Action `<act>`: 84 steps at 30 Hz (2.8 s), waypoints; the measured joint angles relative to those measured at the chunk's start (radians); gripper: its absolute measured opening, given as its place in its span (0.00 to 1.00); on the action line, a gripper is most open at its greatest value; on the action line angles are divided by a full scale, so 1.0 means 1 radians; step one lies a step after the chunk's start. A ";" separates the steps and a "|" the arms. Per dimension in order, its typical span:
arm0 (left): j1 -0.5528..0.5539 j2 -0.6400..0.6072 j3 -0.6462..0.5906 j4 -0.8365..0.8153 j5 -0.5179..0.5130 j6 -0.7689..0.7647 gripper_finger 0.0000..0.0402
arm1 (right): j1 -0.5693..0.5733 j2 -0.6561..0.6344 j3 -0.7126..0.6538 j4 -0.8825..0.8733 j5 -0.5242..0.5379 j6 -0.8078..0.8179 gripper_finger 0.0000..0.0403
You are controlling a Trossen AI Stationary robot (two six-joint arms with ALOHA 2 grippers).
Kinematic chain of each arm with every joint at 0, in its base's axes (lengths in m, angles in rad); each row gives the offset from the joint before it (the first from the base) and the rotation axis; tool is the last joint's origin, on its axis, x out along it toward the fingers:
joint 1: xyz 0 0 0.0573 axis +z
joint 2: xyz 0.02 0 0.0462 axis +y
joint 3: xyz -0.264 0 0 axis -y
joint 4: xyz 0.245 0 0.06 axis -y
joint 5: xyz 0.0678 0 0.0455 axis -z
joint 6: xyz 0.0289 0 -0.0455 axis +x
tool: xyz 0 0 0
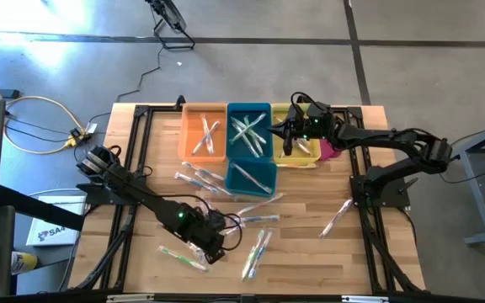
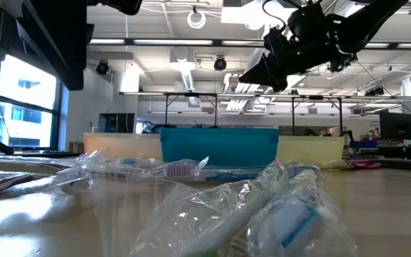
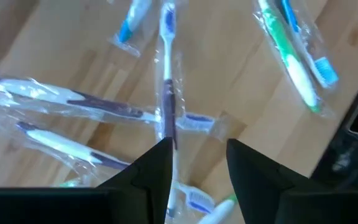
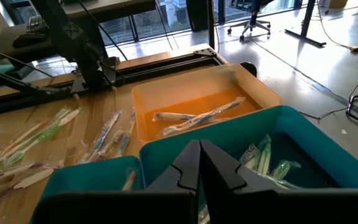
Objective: Pick & Place Toothbrushes
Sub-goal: Put the violet toothbrush into the yellow bin
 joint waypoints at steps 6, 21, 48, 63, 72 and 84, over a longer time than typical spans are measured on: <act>0.000 0.022 0.000 -0.007 0.006 -0.003 0.37 | 0.000 0.000 0.000 -0.004 0.000 0.000 0.01; 0.000 0.136 0.001 0.006 0.123 -0.033 0.37 | 0.000 0.000 -0.001 -0.025 0.000 -0.007 0.01; 0.000 0.189 0.000 0.014 0.128 -0.050 0.37 | 0.000 0.000 -0.001 -0.042 0.000 -0.018 0.01; 0.000 0.220 0.001 0.038 0.121 -0.043 0.37 | 0.000 0.000 -0.001 -0.043 0.000 -0.018 0.01; 0.000 0.230 0.002 0.048 0.136 -0.040 0.35 | 0.000 0.000 0.000 -0.045 0.000 -0.018 0.01; 0.013 0.210 -0.002 0.031 0.188 -0.010 0.12 | 0.000 0.000 0.000 -0.049 -0.070 -0.018 0.01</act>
